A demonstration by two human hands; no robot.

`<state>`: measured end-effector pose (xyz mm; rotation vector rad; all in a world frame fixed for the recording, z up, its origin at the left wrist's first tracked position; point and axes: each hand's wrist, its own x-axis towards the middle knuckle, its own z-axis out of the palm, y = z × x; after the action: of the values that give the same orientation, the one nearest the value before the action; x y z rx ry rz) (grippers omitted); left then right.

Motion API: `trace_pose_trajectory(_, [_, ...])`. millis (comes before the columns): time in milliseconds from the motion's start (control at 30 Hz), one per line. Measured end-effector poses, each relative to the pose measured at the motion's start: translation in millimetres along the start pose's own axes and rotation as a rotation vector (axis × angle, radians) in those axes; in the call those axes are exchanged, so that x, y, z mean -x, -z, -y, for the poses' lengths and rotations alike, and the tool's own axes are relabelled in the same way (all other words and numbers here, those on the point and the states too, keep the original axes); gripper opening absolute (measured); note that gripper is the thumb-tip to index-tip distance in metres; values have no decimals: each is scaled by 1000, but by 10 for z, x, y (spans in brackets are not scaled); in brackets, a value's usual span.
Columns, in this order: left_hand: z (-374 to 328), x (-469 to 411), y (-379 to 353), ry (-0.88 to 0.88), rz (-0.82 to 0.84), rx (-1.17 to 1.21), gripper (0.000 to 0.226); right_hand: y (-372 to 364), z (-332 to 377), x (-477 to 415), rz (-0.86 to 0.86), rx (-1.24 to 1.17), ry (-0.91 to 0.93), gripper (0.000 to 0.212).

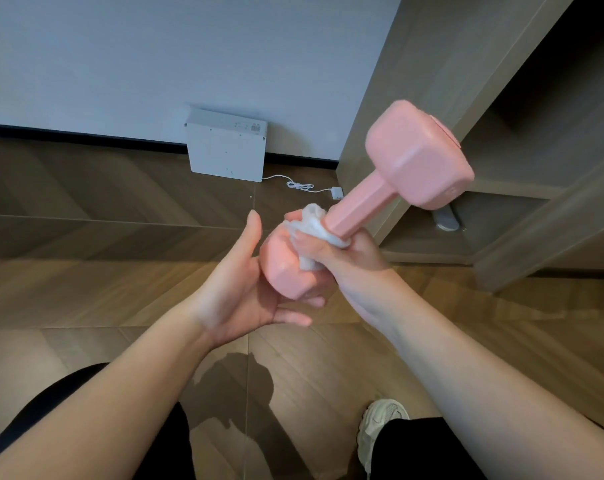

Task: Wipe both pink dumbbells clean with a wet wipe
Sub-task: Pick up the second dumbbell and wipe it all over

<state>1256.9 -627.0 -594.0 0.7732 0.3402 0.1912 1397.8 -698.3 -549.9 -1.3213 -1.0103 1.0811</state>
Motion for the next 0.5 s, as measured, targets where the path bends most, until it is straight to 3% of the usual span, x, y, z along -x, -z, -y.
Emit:
trace_pose_trajectory(67, [44, -15, -48, -127, -30, 11, 66, 6, 5, -27, -69, -16, 13, 13])
trace_pose_trajectory(167, [60, -37, -84, -239, -87, -58, 82, 7, 10, -53, -121, -21, 33, 13])
trace_pose_trajectory(233, [32, -38, -110, -259, -120, -106, 79, 4, 34, -40, -96, 21, 50, 13])
trace_pose_trajectory(300, [29, -37, -138, -213, -143, -129, 74, -1, 26, -12, -20, 37, 61, 23])
trace_pose_trajectory(400, [66, -39, -118, -104, -135, -103, 85, -18, 10, 13, 58, 38, 18, 14])
trace_pose_trajectory(500, [55, -13, -77, -14, -119, -99, 96, -30, 3, -1, 74, 85, -12, 33])
